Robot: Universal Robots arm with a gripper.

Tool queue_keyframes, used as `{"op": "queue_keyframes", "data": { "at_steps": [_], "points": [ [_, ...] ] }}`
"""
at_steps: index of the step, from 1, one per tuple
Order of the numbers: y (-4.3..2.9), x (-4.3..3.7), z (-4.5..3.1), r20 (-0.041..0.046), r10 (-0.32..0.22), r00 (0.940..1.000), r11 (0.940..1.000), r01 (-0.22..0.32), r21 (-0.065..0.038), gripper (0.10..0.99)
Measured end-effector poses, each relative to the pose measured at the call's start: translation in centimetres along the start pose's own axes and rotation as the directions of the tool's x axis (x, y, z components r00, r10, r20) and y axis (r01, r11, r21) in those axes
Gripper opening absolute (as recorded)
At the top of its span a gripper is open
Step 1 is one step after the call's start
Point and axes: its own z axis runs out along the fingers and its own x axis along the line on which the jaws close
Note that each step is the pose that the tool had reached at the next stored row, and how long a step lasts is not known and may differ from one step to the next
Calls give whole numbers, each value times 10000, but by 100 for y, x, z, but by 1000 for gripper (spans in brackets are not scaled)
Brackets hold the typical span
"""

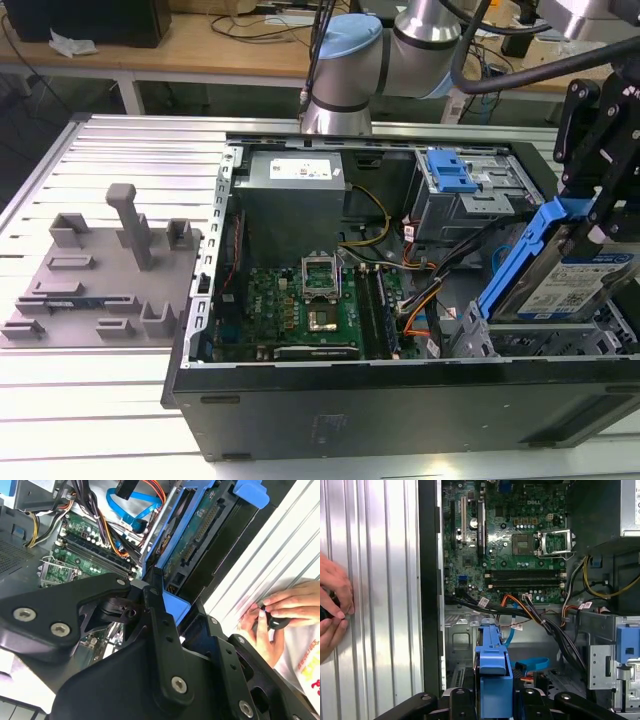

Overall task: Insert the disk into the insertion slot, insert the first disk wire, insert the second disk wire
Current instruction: 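Insert the disk into the insertion slot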

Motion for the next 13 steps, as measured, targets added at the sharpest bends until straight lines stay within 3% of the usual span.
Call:
{"op": "queue_keyframes", "data": {
  "at_steps": [11,13],
  "points": [
    [4,28,178,2,0,10000,10000,0,0,369],
    [4,34,176,-3,0,10000,10000,0,-1,376]
  ]
}}
